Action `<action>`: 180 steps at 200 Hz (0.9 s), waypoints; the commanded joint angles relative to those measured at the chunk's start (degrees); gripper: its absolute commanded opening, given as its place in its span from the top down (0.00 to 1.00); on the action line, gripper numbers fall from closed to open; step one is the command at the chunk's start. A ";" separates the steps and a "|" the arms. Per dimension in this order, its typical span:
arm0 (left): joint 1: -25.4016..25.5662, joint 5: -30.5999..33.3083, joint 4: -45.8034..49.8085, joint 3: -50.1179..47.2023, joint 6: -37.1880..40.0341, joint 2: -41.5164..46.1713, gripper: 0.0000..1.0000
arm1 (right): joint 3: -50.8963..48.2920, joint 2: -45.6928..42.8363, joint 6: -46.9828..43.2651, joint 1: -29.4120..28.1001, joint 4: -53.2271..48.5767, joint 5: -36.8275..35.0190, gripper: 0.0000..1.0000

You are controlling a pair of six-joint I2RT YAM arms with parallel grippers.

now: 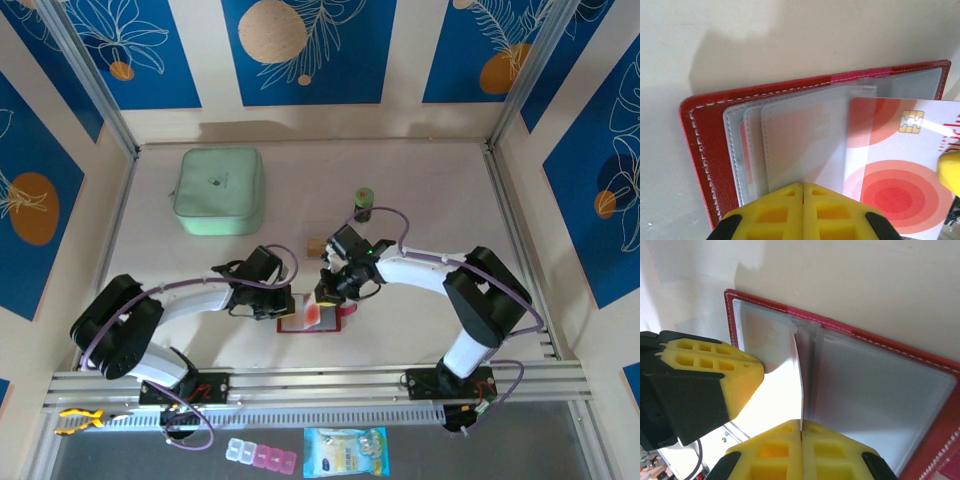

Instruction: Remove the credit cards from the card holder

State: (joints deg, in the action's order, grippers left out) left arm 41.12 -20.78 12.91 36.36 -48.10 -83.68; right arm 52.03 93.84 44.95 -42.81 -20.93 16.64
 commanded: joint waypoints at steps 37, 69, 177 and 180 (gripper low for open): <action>0.62 1.37 2.59 -2.07 -1.45 2.52 0.94 | 3.82 -5.69 -5.97 1.30 -9.65 -3.97 0.96; 0.64 1.68 2.56 -1.60 -1.74 3.67 0.91 | 6.86 -6.98 -14.50 2.46 -14.23 -6.43 0.99; 0.25 6.86 6.34 0.10 -0.95 10.21 0.82 | 26.29 -3.37 -67.82 3.25 -33.42 -18.59 1.00; 0.25 6.96 6.55 0.11 -0.86 10.28 0.82 | 26.84 -3.07 -69.09 3.09 -33.70 -19.34 1.00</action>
State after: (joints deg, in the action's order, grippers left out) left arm 41.17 -16.10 16.32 35.40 -49.41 -75.40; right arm 74.32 89.58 -6.20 -39.00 -48.29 2.59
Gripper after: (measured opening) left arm 0.176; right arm 0.063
